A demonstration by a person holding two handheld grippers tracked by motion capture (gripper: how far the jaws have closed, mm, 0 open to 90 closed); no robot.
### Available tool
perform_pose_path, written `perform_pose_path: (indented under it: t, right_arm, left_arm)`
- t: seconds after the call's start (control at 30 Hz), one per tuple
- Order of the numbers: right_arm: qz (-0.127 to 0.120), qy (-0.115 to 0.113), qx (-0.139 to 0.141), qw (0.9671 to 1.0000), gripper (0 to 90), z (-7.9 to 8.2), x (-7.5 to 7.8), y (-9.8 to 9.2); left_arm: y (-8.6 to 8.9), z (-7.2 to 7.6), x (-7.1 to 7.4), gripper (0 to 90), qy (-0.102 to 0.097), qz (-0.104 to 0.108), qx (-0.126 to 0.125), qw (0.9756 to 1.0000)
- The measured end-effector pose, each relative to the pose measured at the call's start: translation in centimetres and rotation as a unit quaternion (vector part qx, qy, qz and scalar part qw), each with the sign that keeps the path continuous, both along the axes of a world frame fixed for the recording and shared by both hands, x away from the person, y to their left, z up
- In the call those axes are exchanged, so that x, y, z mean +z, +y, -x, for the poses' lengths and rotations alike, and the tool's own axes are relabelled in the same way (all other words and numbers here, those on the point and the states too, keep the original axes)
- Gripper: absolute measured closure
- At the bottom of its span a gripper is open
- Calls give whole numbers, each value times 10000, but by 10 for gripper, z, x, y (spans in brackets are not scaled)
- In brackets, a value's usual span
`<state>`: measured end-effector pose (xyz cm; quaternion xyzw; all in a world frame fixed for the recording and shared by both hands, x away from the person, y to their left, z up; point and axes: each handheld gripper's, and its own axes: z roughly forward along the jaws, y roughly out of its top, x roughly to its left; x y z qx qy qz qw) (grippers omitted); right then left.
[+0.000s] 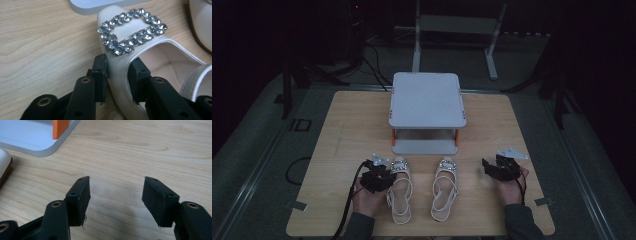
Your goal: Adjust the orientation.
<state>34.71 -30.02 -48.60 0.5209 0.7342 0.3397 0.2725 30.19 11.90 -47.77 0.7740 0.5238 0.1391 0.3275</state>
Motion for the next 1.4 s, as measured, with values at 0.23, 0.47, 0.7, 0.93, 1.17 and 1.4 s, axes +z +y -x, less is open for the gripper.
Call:
perform_pose_path:
  t: [0.23,0.47,0.7,0.93,1.17,1.4]
  right_arm:
    - [-25,5,-14,10000,391,0,0,-1]
    - [-22,33,-21,10000,392,-1,-2,-1]
    - [-31,48,-31,10000,392,-1,-3,-1]
    - [-36,68,-41,10000,392,-2,-4,-1]
    - [-55,85,-35,9999,394,-2,-4,-1]
    - [-67,77,-32,9999,397,-2,-4,-2]
  left_arm:
    - [14,-1,6,863,22,48,291,9996]
    - [45,-8,11,873,66,2,867,9962]
    - [76,-31,29,875,-44,-257,1397,9899]
    - [108,-85,43,877,148,-743,2000,9769]
    - [114,-127,45,877,456,-1064,2238,9677]
    - [105,-152,35,841,759,-931,2160,9690]
